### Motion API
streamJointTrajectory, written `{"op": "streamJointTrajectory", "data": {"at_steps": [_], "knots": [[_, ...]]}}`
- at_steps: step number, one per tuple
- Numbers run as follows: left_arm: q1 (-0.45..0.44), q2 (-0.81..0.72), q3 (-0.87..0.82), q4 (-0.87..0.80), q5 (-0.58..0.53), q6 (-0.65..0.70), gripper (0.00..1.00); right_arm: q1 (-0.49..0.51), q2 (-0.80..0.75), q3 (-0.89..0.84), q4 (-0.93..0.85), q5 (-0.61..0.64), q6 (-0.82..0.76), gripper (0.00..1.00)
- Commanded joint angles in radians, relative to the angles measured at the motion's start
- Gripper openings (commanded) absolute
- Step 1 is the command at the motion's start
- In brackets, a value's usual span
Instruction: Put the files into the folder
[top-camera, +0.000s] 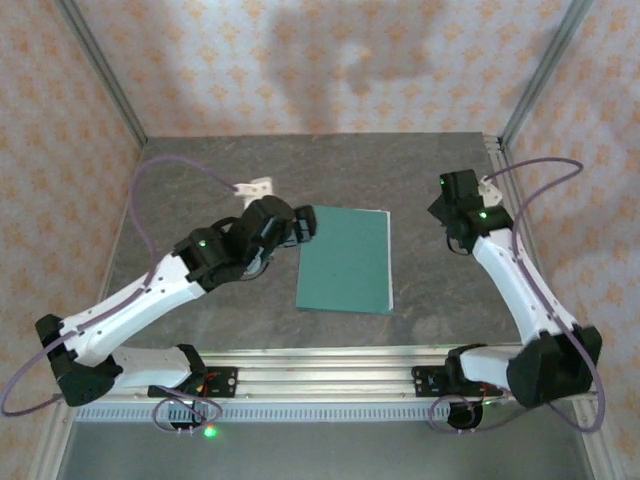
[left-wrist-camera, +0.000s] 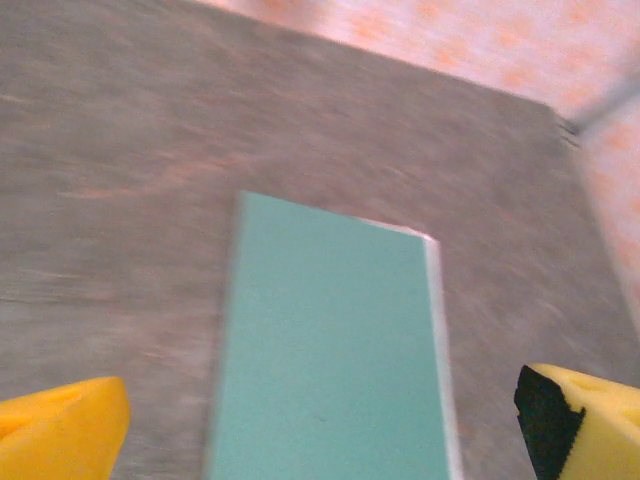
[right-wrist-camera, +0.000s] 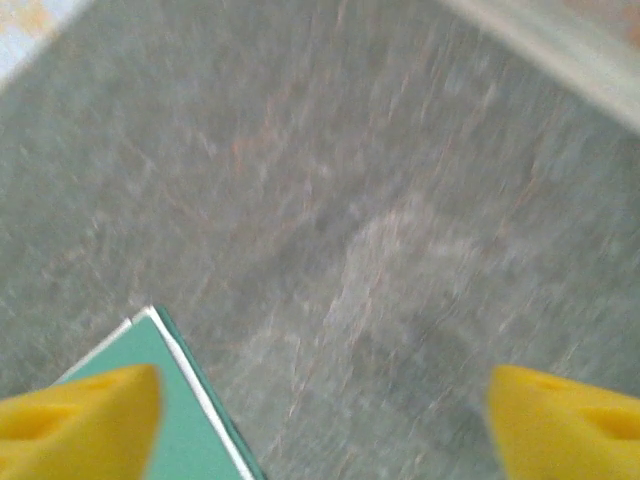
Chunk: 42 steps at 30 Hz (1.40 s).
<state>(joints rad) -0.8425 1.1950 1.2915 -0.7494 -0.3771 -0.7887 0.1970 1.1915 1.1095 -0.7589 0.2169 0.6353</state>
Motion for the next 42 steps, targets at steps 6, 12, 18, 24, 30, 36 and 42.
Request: {"op": "streamJointTrajectory", "data": {"at_steps": [6, 12, 18, 24, 30, 36, 42], "knots": [[0.018, -0.301, -0.43, 0.27, -0.564, 0.455, 1.0, -0.004, -0.456, -0.354, 0.419, 0.273, -0.382, 0.99], [0.264, -0.322, -0.636, 0.477, -0.441, 0.637, 1.0, -0.005, -0.507, -0.727, 0.921, 0.26, -0.611, 0.99], [0.537, -0.225, -0.798, 0.787, -0.237, 0.641, 1.0, -0.005, -0.278, -0.827, 1.157, 0.173, -0.578, 0.99], [0.64, -0.028, -0.901, 1.188, -0.112, 0.721, 1.0, -0.031, 0.007, -0.839, 1.469, 0.096, -0.643, 1.0], [0.663, 0.115, -0.912, 1.41, -0.007, 0.812, 1.0, -0.077, 0.178, -0.8, 1.616, -0.016, -0.728, 1.0], [0.68, 0.3, -1.055, 1.873, 0.017, 0.842, 1.0, -0.126, 0.319, -0.879, 1.886, -0.037, -0.681, 0.99], [0.785, 0.3, -0.903, 1.557, 0.102, 0.741, 1.0, -0.129, 0.309, -0.774, 1.667, 0.054, -0.632, 0.99]]}}
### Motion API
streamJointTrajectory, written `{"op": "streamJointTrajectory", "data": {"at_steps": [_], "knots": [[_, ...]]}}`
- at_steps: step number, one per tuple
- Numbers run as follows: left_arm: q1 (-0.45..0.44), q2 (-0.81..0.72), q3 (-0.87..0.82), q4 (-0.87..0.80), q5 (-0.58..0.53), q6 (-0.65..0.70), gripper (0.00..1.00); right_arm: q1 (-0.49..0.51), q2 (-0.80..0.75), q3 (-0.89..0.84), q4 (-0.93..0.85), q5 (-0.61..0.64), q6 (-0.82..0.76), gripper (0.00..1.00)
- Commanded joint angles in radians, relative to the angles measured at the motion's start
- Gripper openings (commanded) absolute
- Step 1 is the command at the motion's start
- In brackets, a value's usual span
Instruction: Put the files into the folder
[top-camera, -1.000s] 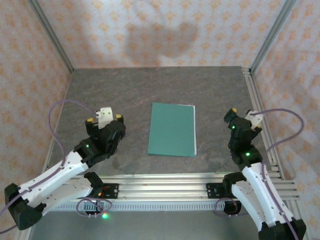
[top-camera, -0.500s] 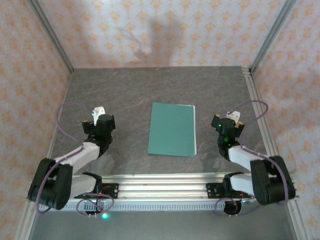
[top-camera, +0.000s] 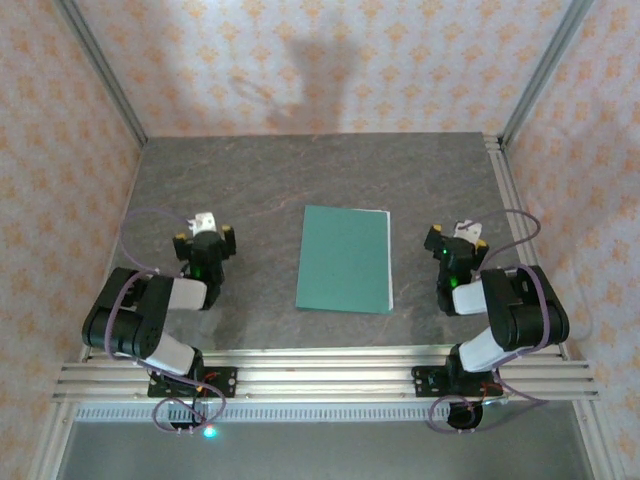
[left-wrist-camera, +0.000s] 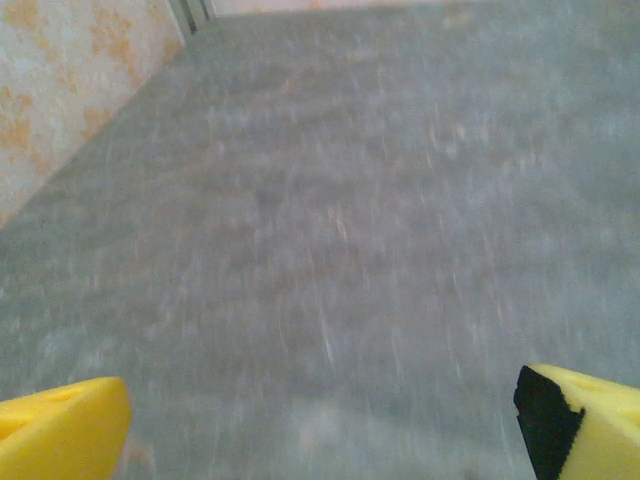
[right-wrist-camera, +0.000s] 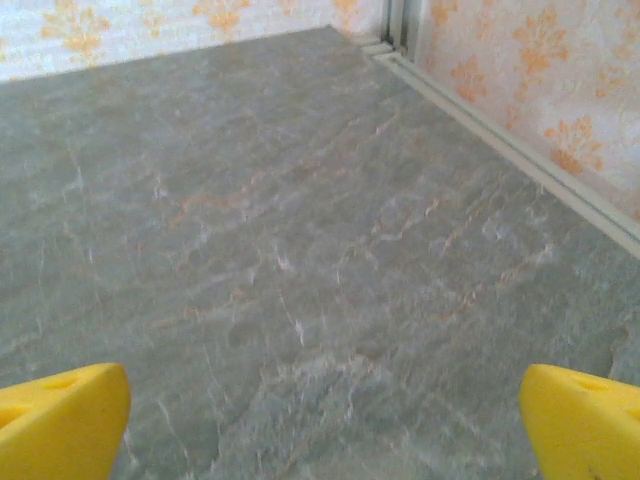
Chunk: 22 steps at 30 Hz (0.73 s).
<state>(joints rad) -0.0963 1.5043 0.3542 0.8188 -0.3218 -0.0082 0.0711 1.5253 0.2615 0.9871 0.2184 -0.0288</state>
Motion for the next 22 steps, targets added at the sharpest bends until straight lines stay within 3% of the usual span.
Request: {"op": "streamJointTrajectory", "data": {"at_steps": [1, 22], "knots": [[0.032, -0.02, 0.054, -0.06, 0.034, -0.044, 1.0, -0.004, 0.002, 0.115, -0.119, 0.059, 0.028, 0.99], [0.023, -0.012, 0.051, -0.043, 0.025, -0.033, 1.0, -0.007, 0.0, 0.131, -0.153, 0.032, 0.02, 0.99]]}}
